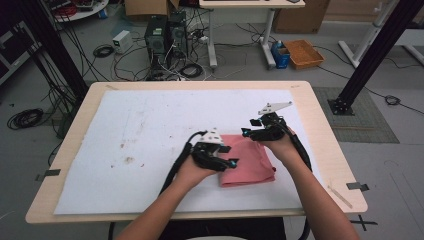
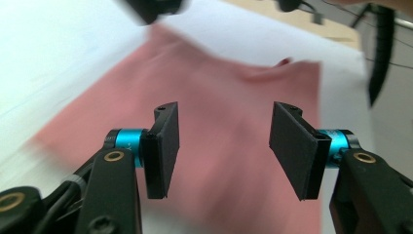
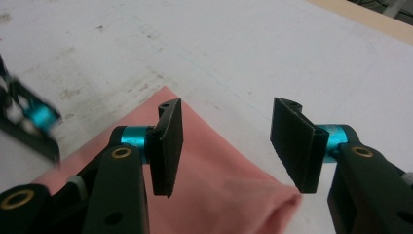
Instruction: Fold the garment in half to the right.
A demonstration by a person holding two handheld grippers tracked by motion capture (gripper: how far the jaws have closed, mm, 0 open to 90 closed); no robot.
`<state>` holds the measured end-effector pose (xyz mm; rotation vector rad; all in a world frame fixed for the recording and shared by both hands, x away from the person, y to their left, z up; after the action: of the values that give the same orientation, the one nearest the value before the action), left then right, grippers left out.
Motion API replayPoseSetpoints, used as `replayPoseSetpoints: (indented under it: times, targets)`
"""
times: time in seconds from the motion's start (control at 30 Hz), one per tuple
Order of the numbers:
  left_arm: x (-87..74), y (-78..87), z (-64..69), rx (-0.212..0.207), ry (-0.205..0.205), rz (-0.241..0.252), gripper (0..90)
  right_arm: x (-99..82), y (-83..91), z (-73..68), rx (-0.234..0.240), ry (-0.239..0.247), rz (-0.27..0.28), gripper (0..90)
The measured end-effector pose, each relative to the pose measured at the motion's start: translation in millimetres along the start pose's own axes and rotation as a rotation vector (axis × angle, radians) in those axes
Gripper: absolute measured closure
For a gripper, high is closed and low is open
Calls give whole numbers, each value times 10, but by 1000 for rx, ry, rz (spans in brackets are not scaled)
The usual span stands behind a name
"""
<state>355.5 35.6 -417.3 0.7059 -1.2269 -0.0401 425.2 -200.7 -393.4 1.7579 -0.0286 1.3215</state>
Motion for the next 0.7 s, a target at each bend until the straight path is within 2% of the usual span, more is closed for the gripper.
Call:
replayPoseSetpoints:
  times: [0.13,0.27,0.37,0.5,0.57,0.7]
  targets:
    - [-223,349,-194,60,51,20,434,61,-152,-93,19,22,-28,469]
    - [-381,553,-316,105,82,19,424,92,-298,-170,33,40,-62,472]
    - [-476,667,-365,135,97,22,416,73,-345,-213,43,49,-73,478]
    - [-584,764,-411,157,105,10,416,-104,-278,-264,51,70,-71,523]
    - [-608,789,-434,165,117,12,416,-231,-228,-251,31,79,-81,535]
    - [-598,787,-437,174,119,18,416,-484,-145,-103,9,2,-62,547]
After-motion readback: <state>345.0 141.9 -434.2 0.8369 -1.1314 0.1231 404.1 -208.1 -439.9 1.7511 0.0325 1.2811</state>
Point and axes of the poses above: each handheld gripper's, and its own axes: y roughly backward along the jaws, x roughly out of its top, z roughly to its right, the point moved 2 cm from there along -y, roughly forward along the jaws, and after that the axes turned 1 degree about y, right-handed, at the moved point
